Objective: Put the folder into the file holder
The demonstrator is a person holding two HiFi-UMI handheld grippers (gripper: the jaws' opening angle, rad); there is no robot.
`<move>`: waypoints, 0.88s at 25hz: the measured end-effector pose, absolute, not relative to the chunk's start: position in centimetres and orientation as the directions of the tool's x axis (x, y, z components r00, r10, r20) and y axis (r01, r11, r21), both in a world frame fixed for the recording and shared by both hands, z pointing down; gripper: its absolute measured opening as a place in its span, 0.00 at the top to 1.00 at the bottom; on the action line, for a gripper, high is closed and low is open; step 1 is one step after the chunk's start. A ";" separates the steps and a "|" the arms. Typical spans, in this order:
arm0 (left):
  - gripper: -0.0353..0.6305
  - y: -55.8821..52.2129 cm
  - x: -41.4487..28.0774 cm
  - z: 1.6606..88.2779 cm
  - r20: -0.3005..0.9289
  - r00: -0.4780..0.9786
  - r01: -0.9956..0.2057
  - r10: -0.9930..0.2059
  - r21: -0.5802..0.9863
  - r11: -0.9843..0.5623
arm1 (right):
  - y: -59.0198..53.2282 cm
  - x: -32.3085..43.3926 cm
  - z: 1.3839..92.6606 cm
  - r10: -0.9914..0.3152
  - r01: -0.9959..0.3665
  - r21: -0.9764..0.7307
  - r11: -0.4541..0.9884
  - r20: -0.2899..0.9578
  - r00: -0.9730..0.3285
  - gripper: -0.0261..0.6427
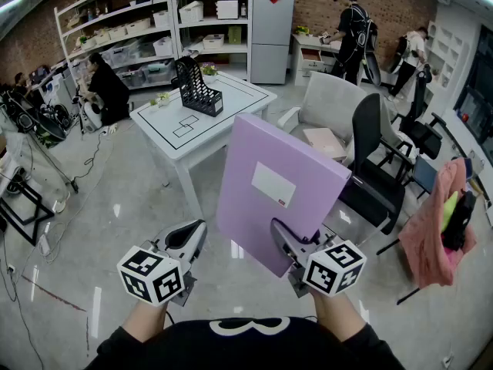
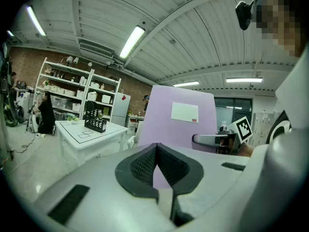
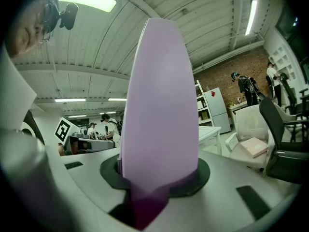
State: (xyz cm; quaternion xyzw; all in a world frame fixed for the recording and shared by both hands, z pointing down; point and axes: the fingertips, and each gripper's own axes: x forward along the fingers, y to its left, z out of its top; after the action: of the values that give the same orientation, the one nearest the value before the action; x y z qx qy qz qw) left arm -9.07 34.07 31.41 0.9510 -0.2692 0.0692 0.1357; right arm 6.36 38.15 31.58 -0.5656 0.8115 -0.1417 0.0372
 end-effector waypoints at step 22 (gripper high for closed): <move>0.94 37.5 -2.7 31.8 0.198 0.862 -0.498 -0.466 0.168 -0.851 | 42.2 12.4 31.8 -0.938 -0.915 -0.239 0.325 0.045 -0.344 0.73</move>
State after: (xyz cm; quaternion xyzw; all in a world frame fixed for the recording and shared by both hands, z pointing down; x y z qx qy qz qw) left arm -2.69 37.52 31.79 0.9590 -0.2512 0.0752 0.1072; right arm 12.36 42.17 31.77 -0.5703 0.8122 -0.1117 0.0505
